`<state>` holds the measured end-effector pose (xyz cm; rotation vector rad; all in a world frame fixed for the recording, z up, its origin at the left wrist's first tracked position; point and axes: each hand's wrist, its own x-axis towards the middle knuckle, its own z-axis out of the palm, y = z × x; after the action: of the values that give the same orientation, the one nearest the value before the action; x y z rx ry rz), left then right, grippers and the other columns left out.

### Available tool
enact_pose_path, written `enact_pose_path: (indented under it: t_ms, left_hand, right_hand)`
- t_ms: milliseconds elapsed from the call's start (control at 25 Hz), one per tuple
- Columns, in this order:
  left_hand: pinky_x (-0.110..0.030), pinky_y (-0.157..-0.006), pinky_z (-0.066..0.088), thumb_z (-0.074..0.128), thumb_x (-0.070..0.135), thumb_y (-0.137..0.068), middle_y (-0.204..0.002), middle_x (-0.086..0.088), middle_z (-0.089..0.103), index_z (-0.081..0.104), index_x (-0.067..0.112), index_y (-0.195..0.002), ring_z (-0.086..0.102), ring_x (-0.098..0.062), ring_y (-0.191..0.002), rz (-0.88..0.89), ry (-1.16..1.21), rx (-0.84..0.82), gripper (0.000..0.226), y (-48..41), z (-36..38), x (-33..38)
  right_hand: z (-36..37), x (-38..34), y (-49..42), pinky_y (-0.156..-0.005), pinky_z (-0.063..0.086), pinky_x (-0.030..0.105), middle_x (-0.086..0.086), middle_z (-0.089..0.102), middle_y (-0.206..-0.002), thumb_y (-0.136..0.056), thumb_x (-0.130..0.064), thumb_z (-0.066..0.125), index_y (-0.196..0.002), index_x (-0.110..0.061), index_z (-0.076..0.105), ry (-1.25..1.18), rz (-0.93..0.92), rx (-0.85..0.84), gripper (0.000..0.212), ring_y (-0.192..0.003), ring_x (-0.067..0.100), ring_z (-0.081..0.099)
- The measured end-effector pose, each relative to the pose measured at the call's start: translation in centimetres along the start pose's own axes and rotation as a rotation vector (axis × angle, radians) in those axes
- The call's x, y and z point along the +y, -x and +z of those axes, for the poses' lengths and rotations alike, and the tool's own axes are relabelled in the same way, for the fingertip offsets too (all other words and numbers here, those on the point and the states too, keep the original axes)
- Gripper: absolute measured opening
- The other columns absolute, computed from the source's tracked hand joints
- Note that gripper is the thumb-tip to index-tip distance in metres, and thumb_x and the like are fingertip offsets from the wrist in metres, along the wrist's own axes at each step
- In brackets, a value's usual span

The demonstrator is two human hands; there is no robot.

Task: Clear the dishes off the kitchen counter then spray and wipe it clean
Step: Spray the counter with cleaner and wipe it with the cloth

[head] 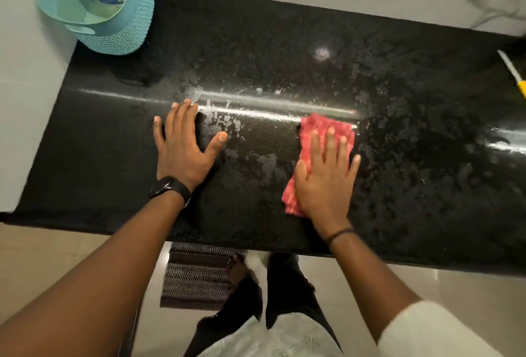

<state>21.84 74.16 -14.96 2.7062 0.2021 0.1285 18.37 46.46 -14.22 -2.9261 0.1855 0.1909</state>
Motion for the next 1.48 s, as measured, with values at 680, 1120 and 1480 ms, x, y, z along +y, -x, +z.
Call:
enact_pose_path:
  t_ms: [680, 1120, 1480]
  left_hand:
    - [-0.053, -0.125, -0.001, 0.027, 0.079, -0.094, -0.165, 0.001, 0.026, 0.034, 0.018, -0.154, 0.01, -0.017, -0.155, 0.016, -0.015, 0.01, 0.086, 0.7, 0.3, -0.3]
    - [-0.048, -0.122, 0.015, 0.034, 0.057, -0.101, -0.157, 0.001, 0.042, 0.046, 0.021, -0.146, 0.029, -0.02, -0.149, 0.141, 0.031, 0.081, 0.059, 3.3, -0.2, 2.7]
    - [-0.047, -0.123, 0.012, 0.034, 0.06, -0.102, -0.16, 0.006, 0.035, 0.044, 0.026, -0.148, 0.023, -0.018, -0.151, 0.158, 0.064, -0.004, 0.058, 2.9, 3.4, 11.7]
  right_hand:
    - [-0.4, 5.0, 0.8, -0.124, 0.01, 0.065, 0.007, 0.01, -0.172, -0.102, -0.049, 0.026, -0.165, -0.03, 0.01, 0.009, 0.023, 0.049, 0.067, -0.159, 0.03, 0.006]
    - [2.1, -5.5, 4.0, -0.125, 0.0, 0.06, 0.002, 0.004, -0.173, -0.099, -0.055, 0.028, -0.164, -0.033, 0.012, 0.003, -0.339, -0.058, 0.071, -0.159, 0.026, -0.002]
    - [-1.8, 10.3, -1.6, -0.125, 0.009, 0.063, 0.005, 0.012, -0.172, -0.101, -0.052, 0.027, -0.164, -0.032, 0.014, 0.002, -0.037, 0.028, 0.067, -0.159, 0.027, 0.005]
